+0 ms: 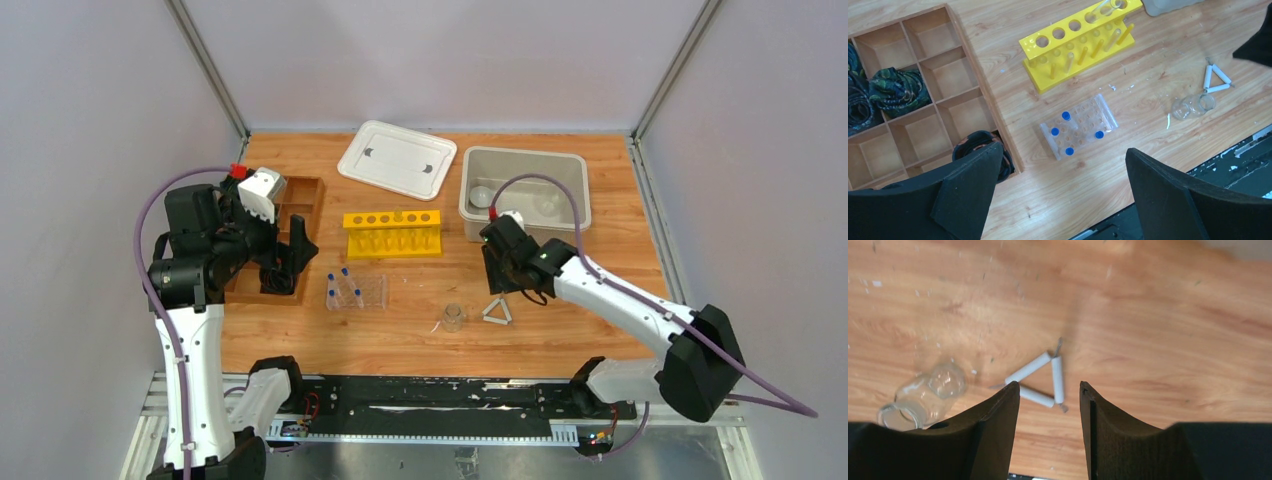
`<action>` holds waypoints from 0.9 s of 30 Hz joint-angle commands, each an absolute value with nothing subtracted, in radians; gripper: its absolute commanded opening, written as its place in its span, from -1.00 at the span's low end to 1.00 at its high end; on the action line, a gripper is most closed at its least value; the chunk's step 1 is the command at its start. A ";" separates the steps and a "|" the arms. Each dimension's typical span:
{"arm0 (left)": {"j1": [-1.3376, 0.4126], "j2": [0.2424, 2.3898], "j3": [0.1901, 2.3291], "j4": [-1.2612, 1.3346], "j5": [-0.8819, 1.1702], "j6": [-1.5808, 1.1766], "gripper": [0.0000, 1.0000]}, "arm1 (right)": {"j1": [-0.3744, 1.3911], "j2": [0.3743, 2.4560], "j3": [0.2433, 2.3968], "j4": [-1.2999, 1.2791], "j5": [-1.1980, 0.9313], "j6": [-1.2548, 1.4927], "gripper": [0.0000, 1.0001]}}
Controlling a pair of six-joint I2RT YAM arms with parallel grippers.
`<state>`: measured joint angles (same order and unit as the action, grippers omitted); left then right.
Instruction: Organize the chemistry lab equipment
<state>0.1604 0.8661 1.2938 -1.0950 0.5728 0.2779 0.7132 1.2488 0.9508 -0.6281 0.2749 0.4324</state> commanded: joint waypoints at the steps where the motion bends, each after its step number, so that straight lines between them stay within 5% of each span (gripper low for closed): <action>1: 0.161 0.866 1.290 -1.087 0.580 0.284 1.00 | 0.780 1.274 0.896 -0.620 0.212 0.561 0.02; 27: 0.161 0.857 1.302 -1.087 0.576 0.294 1.00 | 0.789 1.562 0.844 -0.554 0.148 0.794 -0.02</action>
<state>0.1604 0.8619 1.2938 -1.0954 0.5724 0.2802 0.7795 1.5307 0.8589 -0.5388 0.1143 0.7483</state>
